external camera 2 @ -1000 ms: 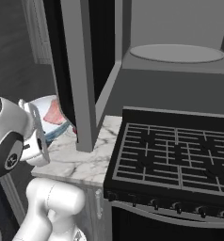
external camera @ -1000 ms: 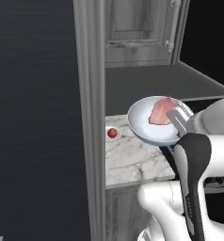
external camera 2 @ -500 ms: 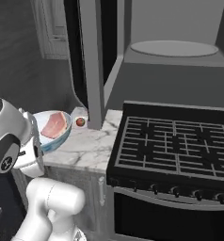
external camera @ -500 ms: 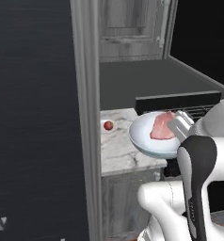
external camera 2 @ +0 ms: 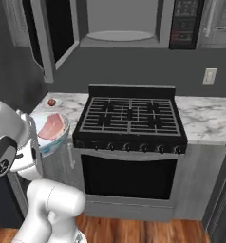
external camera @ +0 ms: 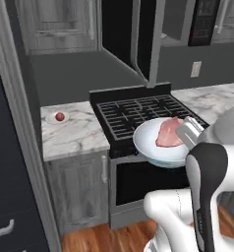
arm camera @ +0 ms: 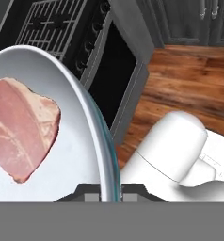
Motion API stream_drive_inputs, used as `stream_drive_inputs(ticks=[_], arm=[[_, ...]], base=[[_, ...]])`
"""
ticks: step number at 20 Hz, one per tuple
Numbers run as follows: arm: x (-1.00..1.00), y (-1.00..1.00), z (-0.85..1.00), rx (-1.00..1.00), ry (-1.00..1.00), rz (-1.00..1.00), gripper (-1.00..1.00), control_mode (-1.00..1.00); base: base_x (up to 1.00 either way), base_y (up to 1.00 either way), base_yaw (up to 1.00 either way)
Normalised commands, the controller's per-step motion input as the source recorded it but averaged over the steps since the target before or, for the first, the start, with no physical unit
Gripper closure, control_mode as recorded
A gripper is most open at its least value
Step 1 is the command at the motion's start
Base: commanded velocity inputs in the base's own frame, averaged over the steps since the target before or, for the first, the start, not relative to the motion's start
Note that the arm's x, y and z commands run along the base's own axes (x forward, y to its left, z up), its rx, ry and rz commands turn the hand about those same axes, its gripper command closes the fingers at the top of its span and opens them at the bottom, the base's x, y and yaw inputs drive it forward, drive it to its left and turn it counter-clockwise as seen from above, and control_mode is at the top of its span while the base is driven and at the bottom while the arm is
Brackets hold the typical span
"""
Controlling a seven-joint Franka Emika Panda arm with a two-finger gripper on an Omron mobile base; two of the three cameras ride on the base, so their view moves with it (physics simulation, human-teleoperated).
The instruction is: Remove the apple from the bowl and place it on the small plate. Then place the bowl with only the steak in the microwave, close the door, and press the start button to microwave the steak.
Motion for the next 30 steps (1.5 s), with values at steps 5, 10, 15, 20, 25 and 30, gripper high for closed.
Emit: stream_drive_inputs(ticks=[5,10,15,20,25,30], arm=[[0.00,0.00,0.00,0.00,0.00,0.00,1.00,1.00],[0.00,0.00,0.00,0.00,0.00,0.00,1.00,1.00],[0.00,0.00,0.00,0.00,0.00,0.00,1.00,1.00],[0.00,0.00,0.00,0.00,0.00,0.00,1.00,1.00],[0.00,0.00,0.00,0.00,0.00,0.00,1.00,1.00],[0.00,0.00,0.00,0.00,0.00,0.00,1.00,1.00]], base=[[0.22,-0.83,-0.14],[0.95,-0.05,0.09],[0.74,-0.30,0.12],[0.58,-0.38,0.05],[0.50,-0.19,0.07],[0.36,-0.30,0.09]])
